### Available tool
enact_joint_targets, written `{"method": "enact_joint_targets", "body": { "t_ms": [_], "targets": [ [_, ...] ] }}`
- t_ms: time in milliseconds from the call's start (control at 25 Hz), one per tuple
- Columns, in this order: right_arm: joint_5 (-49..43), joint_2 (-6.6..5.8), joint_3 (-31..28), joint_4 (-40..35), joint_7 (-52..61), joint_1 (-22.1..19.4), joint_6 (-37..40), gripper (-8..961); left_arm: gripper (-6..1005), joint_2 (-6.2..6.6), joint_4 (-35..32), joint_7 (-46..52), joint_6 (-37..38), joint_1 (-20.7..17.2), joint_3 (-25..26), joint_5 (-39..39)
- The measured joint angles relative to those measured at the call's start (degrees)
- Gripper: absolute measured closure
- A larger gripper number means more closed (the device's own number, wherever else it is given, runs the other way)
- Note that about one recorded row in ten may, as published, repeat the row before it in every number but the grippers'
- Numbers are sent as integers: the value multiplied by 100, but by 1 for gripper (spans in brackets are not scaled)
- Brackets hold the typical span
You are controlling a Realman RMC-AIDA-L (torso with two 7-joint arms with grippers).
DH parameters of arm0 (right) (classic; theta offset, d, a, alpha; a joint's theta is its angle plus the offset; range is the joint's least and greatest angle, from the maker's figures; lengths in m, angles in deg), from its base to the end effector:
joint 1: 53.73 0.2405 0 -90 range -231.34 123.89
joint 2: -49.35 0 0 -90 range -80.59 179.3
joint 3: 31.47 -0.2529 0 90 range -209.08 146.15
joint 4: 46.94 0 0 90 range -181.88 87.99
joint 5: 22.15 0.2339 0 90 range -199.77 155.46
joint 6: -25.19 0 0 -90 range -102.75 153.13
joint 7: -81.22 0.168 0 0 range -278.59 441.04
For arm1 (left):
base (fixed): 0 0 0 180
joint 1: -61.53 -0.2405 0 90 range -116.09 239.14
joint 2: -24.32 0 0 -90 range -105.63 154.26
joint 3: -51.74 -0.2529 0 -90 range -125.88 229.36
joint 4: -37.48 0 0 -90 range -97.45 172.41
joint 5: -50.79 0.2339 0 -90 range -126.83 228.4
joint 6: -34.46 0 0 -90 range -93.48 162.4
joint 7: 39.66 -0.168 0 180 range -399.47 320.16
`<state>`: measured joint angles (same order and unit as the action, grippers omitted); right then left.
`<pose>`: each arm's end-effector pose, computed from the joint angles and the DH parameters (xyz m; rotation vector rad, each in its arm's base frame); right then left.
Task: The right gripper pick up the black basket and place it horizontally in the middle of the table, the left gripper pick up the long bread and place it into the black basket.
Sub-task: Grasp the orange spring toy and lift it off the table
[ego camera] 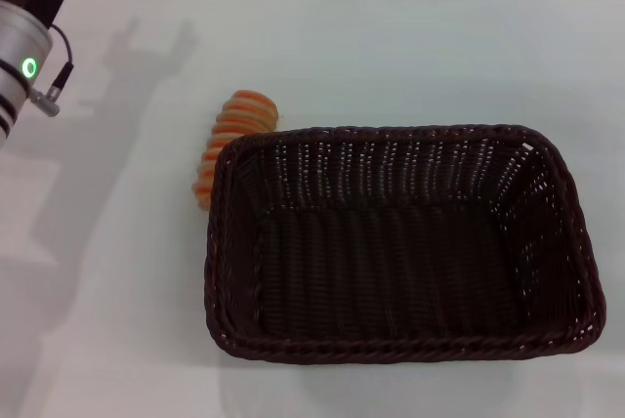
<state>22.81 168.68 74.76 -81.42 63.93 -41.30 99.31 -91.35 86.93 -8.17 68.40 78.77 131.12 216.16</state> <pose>0.3162 0.3508 0.0693 -1.0684 0.2663 0.6613 -0.2496 0.4346 0.0198 -1.5651 -0.8374 -1.0329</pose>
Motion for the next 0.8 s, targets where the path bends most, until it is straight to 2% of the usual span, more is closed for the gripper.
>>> {"method": "enact_joint_targets", "body": {
  "t_ms": [40, 80, 120, 160, 280, 320, 360, 480, 520, 560, 640, 720, 760, 800],
  "targets": [
    [0, 0, 0, 0, 0, 0, 0, 635, 162, 0, 0, 0, 0, 0, 0, 0],
    [3, -4, -40, 110, 72, 36, 5, 635, 162, 19, 265, -15, -341, -45, -22, 1],
    [7, -8, -126, 337, 169, 120, 11, 635, 162, 48, 735, -59, -1067, -110, -39, 2],
    [7, -8, -126, 337, 169, 120, 11, 635, 162, 48, 735, -59, -1067, -110, -39, 2],
    [15, -11, -260, 679, 334, 295, 18, 635, 162, 71, 1342, -200, -2032, -159, -33, 4],
    [18, -18, -327, 866, 449, 417, 21, 635, 162, 60, 1700, -389, -2642, -178, -2, 4],
    [18, -18, -327, 866, 449, 417, 21, 635, 162, 60, 1700, -389, -2642, -178, -2, 4],
    [20, -36, -444, 1090, 520, 568, 24, 636, 162, 15, 2180, -724, -3525, -188, 29, 4],
    [19, -43, -534, 1188, 525, 646, 21, 636, 162, -1, 2543, -807, -4190, -182, 64, 4],
    [19, -43, -534, 1188, 525, 646, 21, 636, 162, -1, 2543, -807, -4190, -182, 64, 4],
    [16, -51, -580, 1218, 525, 690, 1, 636, 163, -7, 2914, -822, -4918, -159, 106, 0],
    [10, -63, -671, 1222, 526, 719, -33, 636, 163, -46, 3449, -1010, -5942, -117, 183, -11],
    [10, -63, -671, 1222, 526, 719, -33, 636, 163, -46, 3449, -1010, -5942, -117, 183, -11],
    [8, -67, -725, 1224, 525, 733, -41, 636, 163, -160, 3702, -1209, -6548, -83, 306, -25]
  ]
}}
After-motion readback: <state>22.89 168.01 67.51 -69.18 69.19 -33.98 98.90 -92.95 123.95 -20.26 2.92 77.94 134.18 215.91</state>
